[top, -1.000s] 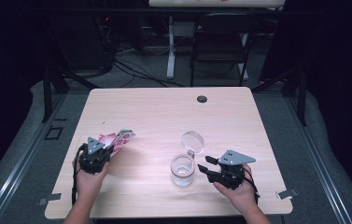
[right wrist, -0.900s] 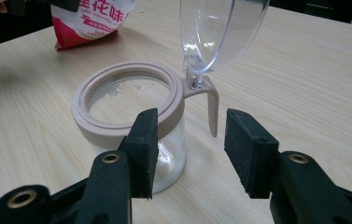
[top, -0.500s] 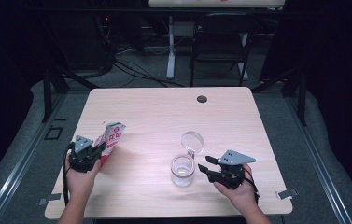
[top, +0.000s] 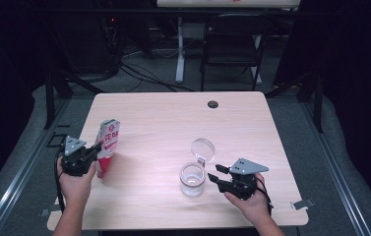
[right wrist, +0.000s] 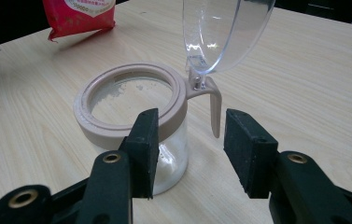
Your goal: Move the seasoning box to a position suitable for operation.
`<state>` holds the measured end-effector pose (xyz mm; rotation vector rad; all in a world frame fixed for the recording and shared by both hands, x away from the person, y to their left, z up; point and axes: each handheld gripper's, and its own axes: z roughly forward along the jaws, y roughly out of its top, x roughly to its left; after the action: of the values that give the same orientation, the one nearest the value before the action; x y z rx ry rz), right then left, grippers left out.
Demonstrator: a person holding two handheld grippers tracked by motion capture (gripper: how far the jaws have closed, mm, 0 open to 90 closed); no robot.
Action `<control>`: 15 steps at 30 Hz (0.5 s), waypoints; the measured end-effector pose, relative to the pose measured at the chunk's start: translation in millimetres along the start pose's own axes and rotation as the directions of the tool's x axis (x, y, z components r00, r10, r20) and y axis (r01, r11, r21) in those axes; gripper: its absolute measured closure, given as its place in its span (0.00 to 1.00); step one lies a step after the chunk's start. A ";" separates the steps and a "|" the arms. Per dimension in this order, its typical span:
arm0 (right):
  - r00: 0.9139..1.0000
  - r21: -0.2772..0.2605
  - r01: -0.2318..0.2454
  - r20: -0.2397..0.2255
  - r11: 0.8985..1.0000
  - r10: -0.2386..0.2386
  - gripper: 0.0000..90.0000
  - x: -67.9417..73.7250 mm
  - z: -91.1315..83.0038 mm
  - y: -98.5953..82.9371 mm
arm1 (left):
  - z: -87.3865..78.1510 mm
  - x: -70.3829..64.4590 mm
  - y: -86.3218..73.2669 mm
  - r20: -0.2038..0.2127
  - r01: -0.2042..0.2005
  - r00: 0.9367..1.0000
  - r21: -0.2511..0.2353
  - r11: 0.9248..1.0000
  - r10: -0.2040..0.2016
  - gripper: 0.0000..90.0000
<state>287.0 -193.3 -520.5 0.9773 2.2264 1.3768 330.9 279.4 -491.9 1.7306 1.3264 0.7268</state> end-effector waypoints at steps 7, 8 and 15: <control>1.000 -0.008 0.001 0.007 1.000 -0.001 0.62 -0.8 -1.7 0.1 | -3.3 0.8 5.0 0.011 0.007 1.000 -0.013 1.000 -0.006 1.00; 1.000 -0.010 0.003 0.006 1.000 -0.003 0.62 -0.7 -1.8 0.1 | -4.3 0.0 6.0 0.011 0.002 1.000 -0.013 1.000 -0.002 1.00; 1.000 -0.011 0.005 0.004 1.000 -0.005 0.62 -0.5 -2.1 0.1 | -10.2 -6.8 10.0 0.033 -0.006 0.999 -0.028 1.000 0.007 1.00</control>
<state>286.1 -195.0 -519.5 0.9690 2.2148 1.3820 325.4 274.3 -477.9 1.7190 1.2828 0.7140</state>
